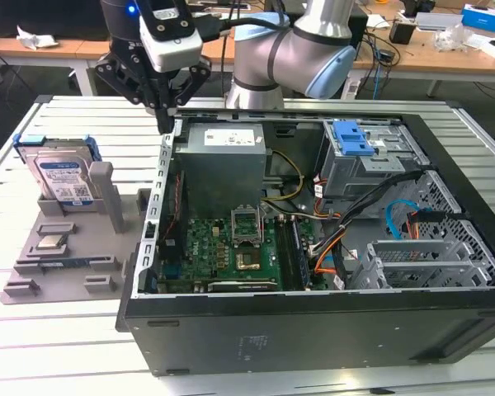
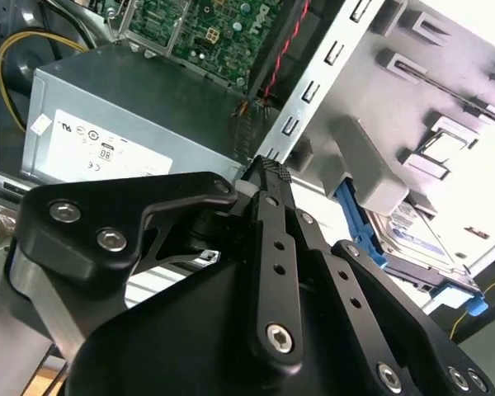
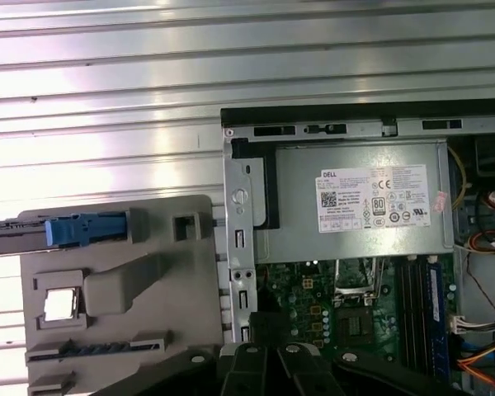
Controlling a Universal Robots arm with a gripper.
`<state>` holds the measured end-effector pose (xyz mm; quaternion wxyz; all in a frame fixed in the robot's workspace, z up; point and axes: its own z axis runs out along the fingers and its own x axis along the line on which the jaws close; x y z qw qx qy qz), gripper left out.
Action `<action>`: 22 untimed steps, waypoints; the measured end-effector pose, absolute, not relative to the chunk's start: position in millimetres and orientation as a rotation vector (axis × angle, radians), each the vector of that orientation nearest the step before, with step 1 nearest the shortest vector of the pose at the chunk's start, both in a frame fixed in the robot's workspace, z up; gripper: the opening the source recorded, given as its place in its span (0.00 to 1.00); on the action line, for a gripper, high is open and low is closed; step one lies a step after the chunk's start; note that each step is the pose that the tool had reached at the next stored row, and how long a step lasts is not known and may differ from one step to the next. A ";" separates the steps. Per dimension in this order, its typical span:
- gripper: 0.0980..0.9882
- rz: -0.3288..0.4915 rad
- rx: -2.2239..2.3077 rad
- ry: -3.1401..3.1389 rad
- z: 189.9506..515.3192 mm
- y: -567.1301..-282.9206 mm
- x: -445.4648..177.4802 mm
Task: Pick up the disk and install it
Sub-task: 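Reach for the disk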
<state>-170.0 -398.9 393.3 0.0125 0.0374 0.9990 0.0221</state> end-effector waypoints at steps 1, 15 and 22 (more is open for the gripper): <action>0.00 0.069 0.117 3.114 393.3 -398.9 -172.9; 0.00 0.069 0.117 3.114 393.3 -398.9 -206.8; 0.00 0.069 0.117 3.114 393.3 -398.9 -222.9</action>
